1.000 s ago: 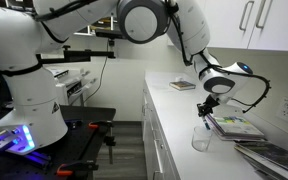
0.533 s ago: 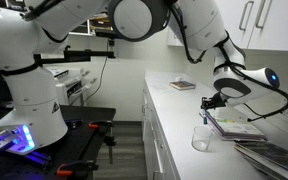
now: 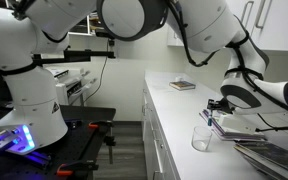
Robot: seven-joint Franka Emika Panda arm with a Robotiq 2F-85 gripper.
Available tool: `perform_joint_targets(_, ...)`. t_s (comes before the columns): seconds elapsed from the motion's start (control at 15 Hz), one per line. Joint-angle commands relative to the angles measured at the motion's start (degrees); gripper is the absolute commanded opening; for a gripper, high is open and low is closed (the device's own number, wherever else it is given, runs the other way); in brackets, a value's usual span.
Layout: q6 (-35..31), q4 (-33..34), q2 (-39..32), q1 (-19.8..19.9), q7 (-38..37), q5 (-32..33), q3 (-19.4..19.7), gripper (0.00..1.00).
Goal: Pick the marker and put it in the cup
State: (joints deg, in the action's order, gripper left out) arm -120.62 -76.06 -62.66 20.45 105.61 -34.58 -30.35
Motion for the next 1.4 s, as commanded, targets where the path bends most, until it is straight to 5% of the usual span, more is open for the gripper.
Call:
perform_joint_targets(0.0, 1.9, -1.2, 0.4, 1.4, 5.5, -4.7, 0.9, 0.05)
perform_joint_targets(0.47, 8.5, -2.2, -0.4, 3.5, 12.8, -11.8, 3.7, 0.05)
perform_joint_targets(1.33, 14.7, -2.8, -0.8, 0.1, 16.1, -18.8, 11.7, 0.06)
